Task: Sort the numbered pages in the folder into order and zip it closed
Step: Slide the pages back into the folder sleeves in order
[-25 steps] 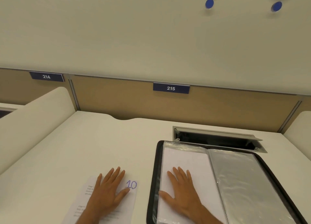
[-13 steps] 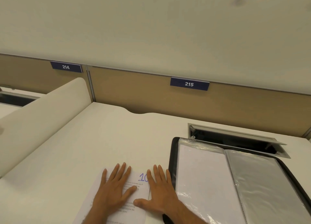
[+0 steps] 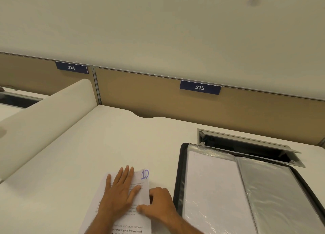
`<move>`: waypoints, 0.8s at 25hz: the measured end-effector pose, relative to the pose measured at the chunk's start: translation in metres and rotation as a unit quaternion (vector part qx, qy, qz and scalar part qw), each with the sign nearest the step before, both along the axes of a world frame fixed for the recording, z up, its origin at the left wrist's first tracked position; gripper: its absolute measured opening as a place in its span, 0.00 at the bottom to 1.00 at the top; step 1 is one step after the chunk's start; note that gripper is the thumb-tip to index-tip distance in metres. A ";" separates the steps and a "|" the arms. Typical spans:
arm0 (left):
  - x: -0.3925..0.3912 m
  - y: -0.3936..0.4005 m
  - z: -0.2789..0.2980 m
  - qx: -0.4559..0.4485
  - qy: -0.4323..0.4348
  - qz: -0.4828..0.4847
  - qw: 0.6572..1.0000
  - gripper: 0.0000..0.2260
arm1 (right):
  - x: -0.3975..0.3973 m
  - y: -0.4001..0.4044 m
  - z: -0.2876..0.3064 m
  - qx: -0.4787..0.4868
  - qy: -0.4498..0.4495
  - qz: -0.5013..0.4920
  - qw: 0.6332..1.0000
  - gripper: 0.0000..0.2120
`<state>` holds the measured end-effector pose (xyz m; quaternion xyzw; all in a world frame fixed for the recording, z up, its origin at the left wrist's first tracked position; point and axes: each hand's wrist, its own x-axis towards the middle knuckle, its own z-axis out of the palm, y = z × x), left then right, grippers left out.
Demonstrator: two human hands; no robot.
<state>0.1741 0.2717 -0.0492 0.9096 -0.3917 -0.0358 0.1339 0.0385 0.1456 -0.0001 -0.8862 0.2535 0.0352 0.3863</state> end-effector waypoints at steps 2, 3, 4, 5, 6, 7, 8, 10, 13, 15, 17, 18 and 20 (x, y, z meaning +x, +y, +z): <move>-0.001 -0.002 0.002 -0.020 0.008 0.008 1.000 0.44 | 0.002 0.003 0.000 0.015 0.020 -0.017 1.000 0.18; -0.002 -0.004 0.003 -0.030 0.012 0.012 0.999 0.45 | 0.003 0.003 0.003 0.019 0.025 -0.030 0.999 0.16; -0.003 -0.007 0.005 -0.035 0.013 0.015 0.999 0.46 | 0.002 0.001 0.006 0.035 0.016 -0.048 0.998 0.12; -0.003 -0.011 0.008 -0.037 0.011 0.018 0.999 0.47 | 0.000 -0.004 0.008 0.061 0.003 -0.065 0.996 0.09; -0.003 -0.017 0.012 -0.041 0.012 0.020 0.999 0.49 | -0.002 -0.011 0.010 0.089 -0.015 -0.086 0.992 0.08; -0.002 -0.023 0.017 -0.047 0.014 0.022 0.999 0.50 | -0.006 -0.020 0.014 0.115 -0.032 -0.110 0.987 0.09; -0.002 -0.028 0.023 -0.058 0.019 0.025 0.998 0.50 | -0.010 -0.031 0.016 0.146 -0.052 -0.137 0.978 0.10; -0.002 -0.043 0.036 -0.097 0.045 0.034 0.994 0.49 | -0.022 -0.057 0.022 0.212 -0.092 -0.180 0.956 0.10; -0.013 -0.071 0.059 -0.194 0.110 0.063 0.973 0.46 | -0.046 -0.105 0.037 0.281 -0.129 -0.230 0.923 0.07; -0.028 -0.095 0.072 -0.273 0.187 0.096 0.939 0.44 | -0.067 -0.137 0.048 0.305 -0.139 -0.248 0.909 0.07; -0.045 -0.120 0.080 -0.331 0.290 0.116 0.890 0.43 | -0.091 -0.165 0.055 0.319 -0.149 -0.267 0.897 0.08; -0.055 -0.131 0.083 -0.345 0.340 0.116 0.867 0.42 | -0.103 -0.177 0.057 0.322 -0.153 -0.274 0.893 0.09; -0.075 -0.152 0.083 -0.356 0.403 0.111 0.836 0.40 | -0.126 -0.196 0.062 0.328 -0.157 -0.285 0.887 0.10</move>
